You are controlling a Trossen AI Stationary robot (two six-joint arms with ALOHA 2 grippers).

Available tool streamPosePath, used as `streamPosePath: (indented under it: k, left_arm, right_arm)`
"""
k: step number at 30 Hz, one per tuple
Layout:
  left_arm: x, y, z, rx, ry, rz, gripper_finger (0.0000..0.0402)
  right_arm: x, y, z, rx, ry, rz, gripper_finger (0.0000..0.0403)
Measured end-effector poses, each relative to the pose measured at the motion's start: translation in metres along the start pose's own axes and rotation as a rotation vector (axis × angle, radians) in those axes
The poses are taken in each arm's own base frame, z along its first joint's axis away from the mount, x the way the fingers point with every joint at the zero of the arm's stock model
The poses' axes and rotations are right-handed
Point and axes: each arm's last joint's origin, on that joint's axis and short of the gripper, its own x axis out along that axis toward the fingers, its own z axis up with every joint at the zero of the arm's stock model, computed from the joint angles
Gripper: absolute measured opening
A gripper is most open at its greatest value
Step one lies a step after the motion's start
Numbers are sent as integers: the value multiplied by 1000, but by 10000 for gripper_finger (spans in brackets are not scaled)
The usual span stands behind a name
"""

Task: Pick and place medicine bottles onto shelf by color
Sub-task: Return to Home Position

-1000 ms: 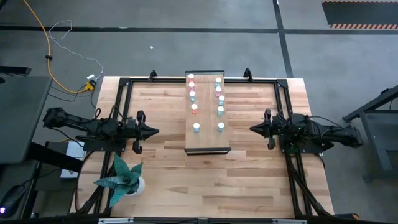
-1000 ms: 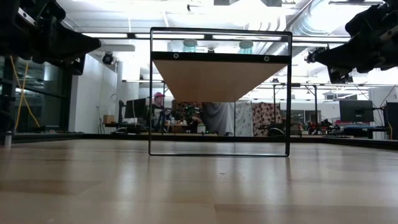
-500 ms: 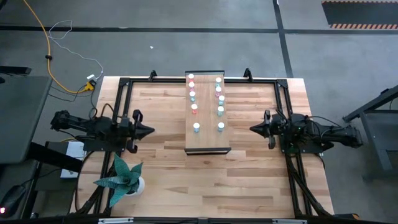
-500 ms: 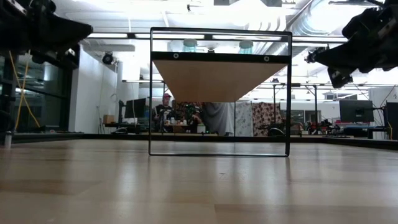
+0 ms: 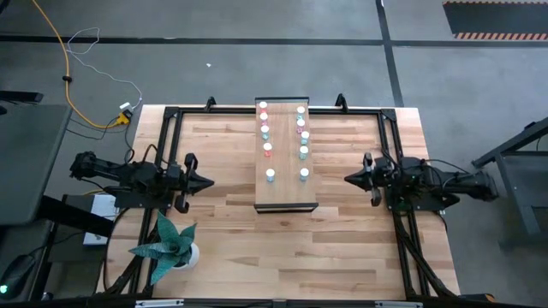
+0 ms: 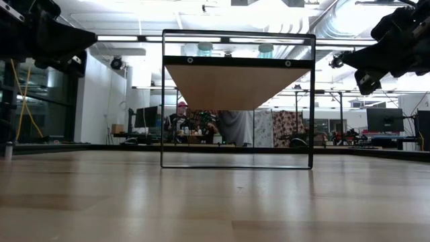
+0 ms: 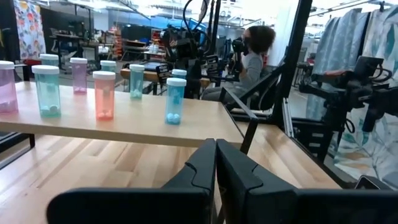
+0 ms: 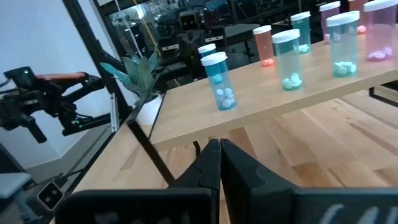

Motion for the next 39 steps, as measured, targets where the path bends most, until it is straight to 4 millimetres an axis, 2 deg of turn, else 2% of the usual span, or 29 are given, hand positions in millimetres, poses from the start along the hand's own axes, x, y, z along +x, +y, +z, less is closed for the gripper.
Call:
streamPosePath:
  k: [39]
  left_arm:
    - [0, 0, 0, -1, -3, -8, 3]
  right_arm:
    - [1, 3, -1, -1, 16, 31, 0]
